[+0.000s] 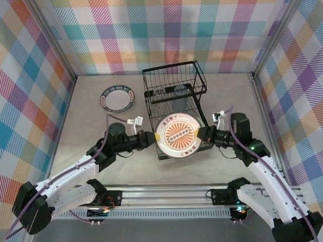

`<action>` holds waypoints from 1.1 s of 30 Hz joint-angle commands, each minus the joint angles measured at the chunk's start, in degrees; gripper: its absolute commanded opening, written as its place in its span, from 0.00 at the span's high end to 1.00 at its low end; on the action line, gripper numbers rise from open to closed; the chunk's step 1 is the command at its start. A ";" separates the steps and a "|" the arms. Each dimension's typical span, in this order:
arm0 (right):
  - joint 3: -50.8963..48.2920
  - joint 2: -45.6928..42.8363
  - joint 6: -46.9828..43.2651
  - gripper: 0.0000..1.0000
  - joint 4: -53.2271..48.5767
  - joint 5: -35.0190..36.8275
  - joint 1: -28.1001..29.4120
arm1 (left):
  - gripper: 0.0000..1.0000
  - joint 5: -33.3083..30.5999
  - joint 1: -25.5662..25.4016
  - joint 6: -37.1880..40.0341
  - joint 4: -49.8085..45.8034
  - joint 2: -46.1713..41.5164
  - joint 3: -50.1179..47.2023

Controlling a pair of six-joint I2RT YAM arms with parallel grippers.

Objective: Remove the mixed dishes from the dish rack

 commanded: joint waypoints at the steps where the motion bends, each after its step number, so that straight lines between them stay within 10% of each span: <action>1: -0.09 -1.34 1.05 1.00 4.61 -3.78 -0.31 | 0.99 0.83 -1.04 0.69 3.38 0.08 -1.11; 10: -0.86 -2.16 -0.88 0.91 4.35 -3.37 -0.30 | 1.00 -4.61 -1.24 -0.90 -0.15 -3.47 -1.29; 16: -2.43 -4.67 -2.37 0.02 5.33 -2.37 -0.28 | 1.00 -6.05 -1.25 -2.43 -1.00 -5.54 -1.38; 33: -5.45 -15.60 -8.96 0.01 10.37 0.38 -0.28 | 1.00 -17.49 -1.25 3.68 -25.51 -19.33 10.22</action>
